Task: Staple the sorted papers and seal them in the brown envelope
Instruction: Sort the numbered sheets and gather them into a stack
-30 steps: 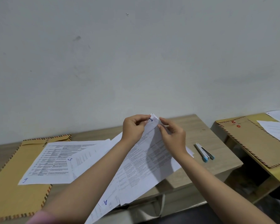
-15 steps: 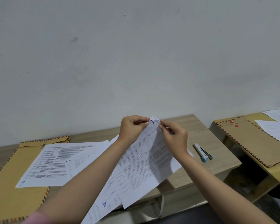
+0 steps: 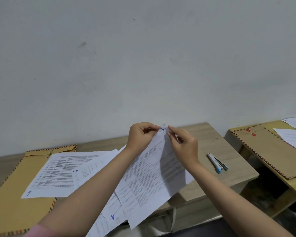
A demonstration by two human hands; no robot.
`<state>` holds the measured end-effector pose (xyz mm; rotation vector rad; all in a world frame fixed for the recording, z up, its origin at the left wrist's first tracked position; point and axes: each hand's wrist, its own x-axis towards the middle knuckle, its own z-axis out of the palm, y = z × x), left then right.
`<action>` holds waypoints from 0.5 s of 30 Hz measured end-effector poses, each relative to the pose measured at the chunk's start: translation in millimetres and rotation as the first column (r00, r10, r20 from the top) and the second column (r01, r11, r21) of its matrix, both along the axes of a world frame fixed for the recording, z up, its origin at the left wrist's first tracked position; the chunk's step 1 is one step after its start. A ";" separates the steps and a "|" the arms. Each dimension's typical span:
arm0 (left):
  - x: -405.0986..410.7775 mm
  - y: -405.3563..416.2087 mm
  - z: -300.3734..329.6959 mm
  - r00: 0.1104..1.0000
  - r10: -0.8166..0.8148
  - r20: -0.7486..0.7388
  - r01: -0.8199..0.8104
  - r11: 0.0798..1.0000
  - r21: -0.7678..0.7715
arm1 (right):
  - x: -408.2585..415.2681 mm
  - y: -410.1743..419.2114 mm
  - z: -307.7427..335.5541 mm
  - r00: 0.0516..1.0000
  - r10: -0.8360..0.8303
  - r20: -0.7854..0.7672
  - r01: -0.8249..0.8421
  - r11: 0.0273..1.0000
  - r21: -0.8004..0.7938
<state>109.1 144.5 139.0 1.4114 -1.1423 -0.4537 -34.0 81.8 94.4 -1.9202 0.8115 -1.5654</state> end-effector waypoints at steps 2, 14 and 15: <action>-0.6 0.9 -0.9 1.000 -0.011 0.025 0.012 1.000 -0.021 | 0.9 0.6 0.4 1.000 0.000 0.009 0.000 1.000 0.004; -1.8 6.5 0.8 0.990 -0.074 0.121 0.077 0.997 -0.014 | -0.8 9.0 5.9 0.993 0.121 -0.002 -0.120 0.988 0.095; -1.0 8.4 -0.4 0.990 -0.080 0.113 0.079 0.997 0.013 | -1.4 10.2 7.1 0.991 0.133 0.013 -0.134 0.983 0.123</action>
